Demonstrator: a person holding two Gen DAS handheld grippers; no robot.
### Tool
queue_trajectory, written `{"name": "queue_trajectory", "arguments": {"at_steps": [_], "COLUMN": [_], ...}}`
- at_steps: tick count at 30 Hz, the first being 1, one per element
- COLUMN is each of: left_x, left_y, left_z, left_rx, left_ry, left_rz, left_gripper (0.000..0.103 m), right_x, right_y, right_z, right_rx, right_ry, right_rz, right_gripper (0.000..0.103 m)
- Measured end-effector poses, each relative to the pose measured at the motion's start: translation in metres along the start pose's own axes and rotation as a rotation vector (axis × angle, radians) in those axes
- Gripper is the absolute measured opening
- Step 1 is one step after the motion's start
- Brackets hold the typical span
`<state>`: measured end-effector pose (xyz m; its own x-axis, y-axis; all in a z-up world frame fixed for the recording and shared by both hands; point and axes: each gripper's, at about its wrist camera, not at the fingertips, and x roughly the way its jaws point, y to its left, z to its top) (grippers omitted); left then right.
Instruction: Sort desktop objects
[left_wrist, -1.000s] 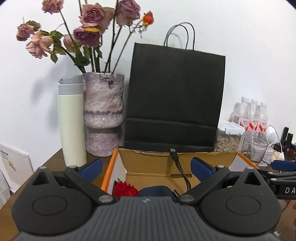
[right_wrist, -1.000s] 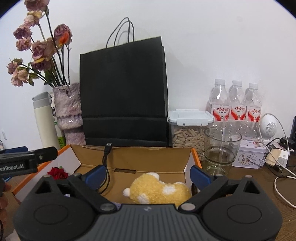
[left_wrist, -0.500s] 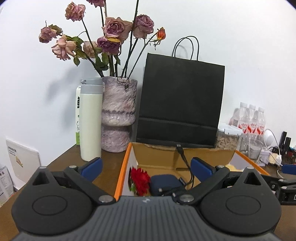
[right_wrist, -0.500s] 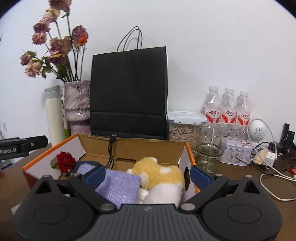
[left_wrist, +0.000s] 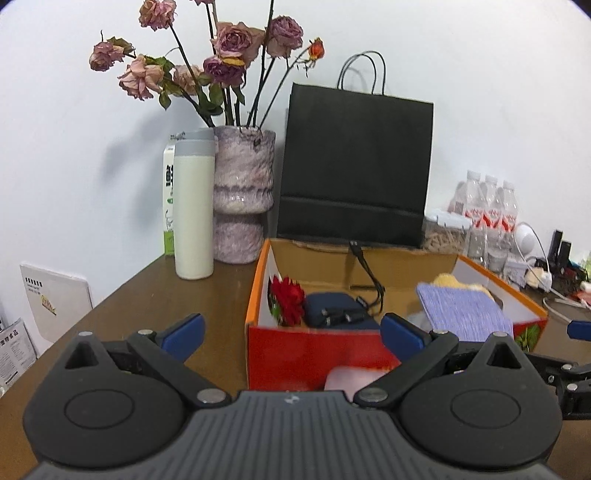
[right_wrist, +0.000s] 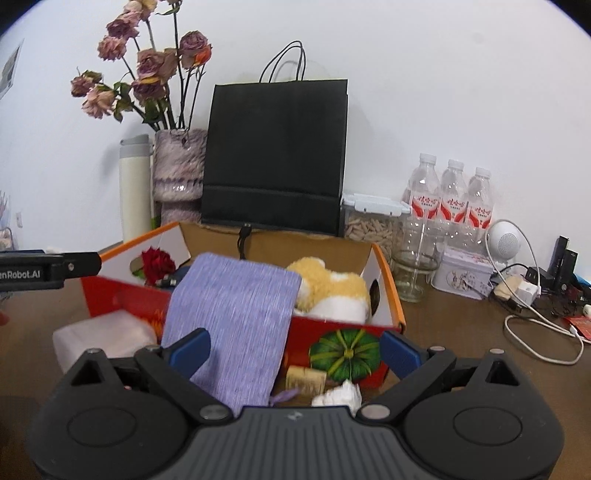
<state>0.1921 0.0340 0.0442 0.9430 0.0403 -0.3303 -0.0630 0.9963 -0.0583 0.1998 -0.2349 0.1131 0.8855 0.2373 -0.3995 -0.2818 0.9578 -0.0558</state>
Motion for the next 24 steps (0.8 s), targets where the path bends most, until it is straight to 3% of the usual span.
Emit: {"name": "queue_trajectory", "arguments": {"at_steps": [24], "left_x": [-0.024], "left_y": [0.009], "left_z": [-0.025], "left_rx": [0.003], "left_ry": [0.096], "left_rz": [0.016], "left_gripper": [0.103], "right_x": [-0.026], "right_y": [0.003], "right_z": [-0.031], "right_rx": [0.031], "right_ry": [0.061], "right_rz": [-0.01], "right_gripper": [0.098]}}
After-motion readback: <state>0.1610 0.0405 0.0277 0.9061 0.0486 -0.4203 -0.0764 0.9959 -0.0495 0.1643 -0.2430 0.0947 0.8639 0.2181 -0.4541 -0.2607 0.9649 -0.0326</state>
